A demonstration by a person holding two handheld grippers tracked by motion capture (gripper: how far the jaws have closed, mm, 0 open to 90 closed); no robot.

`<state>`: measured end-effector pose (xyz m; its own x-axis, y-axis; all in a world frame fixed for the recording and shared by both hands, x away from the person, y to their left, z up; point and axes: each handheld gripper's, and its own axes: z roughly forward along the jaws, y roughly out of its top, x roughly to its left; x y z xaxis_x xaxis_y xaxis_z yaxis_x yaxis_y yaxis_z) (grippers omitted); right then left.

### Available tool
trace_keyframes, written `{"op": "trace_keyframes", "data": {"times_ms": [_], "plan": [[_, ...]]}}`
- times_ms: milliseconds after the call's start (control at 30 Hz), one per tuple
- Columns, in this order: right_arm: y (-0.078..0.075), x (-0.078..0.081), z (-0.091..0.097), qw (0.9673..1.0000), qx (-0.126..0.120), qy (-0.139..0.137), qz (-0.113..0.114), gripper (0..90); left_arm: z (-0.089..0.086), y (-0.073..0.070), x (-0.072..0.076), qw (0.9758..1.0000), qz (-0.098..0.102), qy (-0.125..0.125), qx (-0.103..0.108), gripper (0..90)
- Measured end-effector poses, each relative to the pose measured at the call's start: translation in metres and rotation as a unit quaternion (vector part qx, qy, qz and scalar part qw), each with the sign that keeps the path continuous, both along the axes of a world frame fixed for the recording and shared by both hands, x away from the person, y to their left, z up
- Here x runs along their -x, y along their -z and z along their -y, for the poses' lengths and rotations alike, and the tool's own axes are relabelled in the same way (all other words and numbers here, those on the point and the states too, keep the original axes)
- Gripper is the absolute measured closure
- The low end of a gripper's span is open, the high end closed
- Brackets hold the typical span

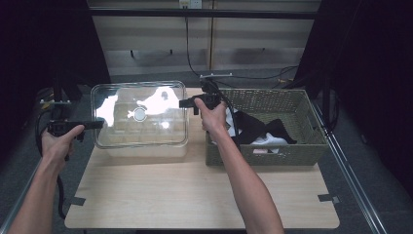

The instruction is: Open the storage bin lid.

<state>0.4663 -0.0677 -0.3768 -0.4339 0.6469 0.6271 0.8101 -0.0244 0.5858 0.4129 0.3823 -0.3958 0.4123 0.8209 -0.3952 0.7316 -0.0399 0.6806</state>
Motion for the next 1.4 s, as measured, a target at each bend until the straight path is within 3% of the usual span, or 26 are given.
{"op": "trace_keyframes", "data": {"times_ms": [667, 700, 1400], "plan": [[-0.007, 0.017, 0.005, 1.0000, -0.003, -0.007, 0.006, 75.0, 0.002, -0.012, 0.017, 0.9999, 0.012, 0.007, -0.001, 63.9], [-0.007, 0.018, 0.005, 0.9999, -0.005, -0.007, 0.007, 75.0, 0.001, -0.013, 0.019, 0.9997, 0.013, 0.017, -0.009, 64.0], [-0.010, 0.042, 0.009, 0.9998, -0.002, -0.017, 0.010, 74.5, 0.002, -0.023, 0.045, 0.9994, 0.026, 0.024, -0.002, 66.3]]}}
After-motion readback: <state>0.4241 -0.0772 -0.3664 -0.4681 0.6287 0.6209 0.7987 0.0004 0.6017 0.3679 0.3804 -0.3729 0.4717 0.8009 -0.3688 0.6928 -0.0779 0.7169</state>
